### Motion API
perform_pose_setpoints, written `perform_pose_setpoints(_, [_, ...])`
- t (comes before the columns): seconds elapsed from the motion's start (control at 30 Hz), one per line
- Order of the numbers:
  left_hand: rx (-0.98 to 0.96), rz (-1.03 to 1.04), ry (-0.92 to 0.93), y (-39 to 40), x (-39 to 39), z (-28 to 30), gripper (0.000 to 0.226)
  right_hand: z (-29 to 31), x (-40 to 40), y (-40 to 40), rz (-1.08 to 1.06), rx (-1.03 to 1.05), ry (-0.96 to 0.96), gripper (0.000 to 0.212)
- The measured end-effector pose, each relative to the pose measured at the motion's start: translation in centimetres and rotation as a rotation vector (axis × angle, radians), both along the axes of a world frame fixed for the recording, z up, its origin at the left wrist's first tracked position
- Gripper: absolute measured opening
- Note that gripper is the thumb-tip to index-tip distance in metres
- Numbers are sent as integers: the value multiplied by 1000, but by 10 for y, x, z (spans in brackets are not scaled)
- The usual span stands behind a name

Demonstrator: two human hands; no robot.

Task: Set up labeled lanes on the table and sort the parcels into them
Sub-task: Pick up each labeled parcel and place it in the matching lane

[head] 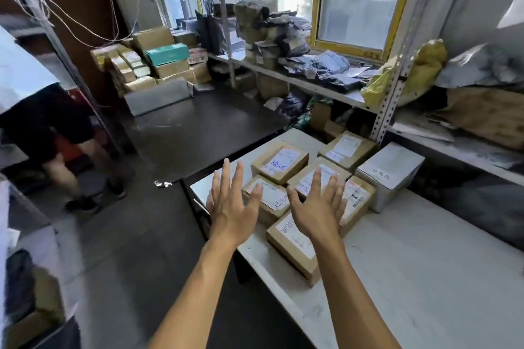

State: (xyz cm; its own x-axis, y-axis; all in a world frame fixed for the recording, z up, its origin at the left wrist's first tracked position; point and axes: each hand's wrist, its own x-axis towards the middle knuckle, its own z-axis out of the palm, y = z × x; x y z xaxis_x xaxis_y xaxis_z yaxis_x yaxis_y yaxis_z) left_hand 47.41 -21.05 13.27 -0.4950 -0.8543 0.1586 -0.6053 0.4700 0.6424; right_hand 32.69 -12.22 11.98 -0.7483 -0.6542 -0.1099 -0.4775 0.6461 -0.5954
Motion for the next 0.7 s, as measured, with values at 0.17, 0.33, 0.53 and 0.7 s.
perform_pose_setpoints(0.17, [28, -37, 10, -31, -30, -4, 77, -11, -22, -26, -12, 45, -9, 83])
perform_pose_setpoints(0.33, [25, -101, -12, -65, -61, -12, 81, -24, -41, -55, -46, 23, -43, 82])
perform_pose_setpoints(0.53, [102, -178, -24, -123, -102, -25, 79, -38, -64, -99, -109, -56, -131, 79])
perform_pose_setpoints(0.7, [229, -213, -6, -180, -133, -32, 75, -49, -86, -138, -179, -53, -194, 77])
